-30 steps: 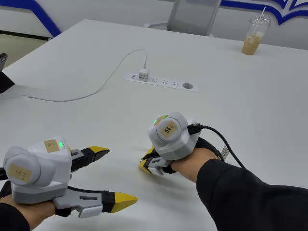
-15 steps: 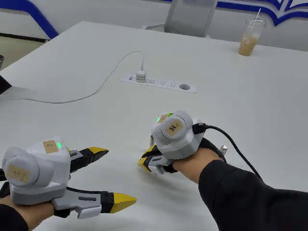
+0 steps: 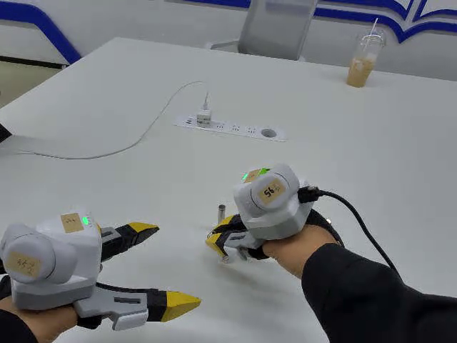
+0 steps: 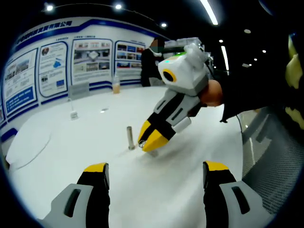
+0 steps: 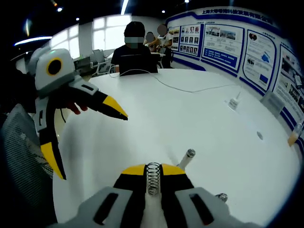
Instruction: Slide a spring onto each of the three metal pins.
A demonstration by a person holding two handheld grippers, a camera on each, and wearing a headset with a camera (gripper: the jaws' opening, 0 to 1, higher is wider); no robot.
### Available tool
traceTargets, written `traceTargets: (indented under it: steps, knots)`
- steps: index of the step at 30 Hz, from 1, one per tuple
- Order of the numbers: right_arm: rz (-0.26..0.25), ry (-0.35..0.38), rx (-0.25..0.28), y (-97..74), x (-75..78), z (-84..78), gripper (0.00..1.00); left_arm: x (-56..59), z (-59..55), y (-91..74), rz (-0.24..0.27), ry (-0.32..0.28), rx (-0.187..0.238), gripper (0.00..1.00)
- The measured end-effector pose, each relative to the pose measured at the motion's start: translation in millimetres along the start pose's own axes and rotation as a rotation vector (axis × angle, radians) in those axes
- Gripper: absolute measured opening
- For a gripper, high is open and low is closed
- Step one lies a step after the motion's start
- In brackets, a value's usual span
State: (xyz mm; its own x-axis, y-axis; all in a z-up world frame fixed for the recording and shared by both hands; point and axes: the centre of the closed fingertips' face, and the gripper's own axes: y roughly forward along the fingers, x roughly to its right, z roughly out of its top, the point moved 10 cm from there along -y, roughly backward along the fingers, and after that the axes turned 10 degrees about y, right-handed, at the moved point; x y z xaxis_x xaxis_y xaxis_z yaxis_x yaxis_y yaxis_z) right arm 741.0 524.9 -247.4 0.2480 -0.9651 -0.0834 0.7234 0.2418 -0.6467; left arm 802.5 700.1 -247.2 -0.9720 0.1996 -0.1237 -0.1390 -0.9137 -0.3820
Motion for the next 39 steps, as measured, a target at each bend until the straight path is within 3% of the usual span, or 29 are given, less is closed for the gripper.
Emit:
traceTargets:
  steps: [19, 39]
  knots:
    - [-0.011, 0.043, 0.056, -14.2, 0.5, -7.8, 0.12, 1.0, 2.4, -0.2, 0.000, 0.007, 0.002, 0.82]
    - [0.001, 0.077, 0.277, -39.6, 6.7, 20.7, 0.12, 0.5, 3.9, 0.0, 0.003, 0.010, 0.006, 0.82]
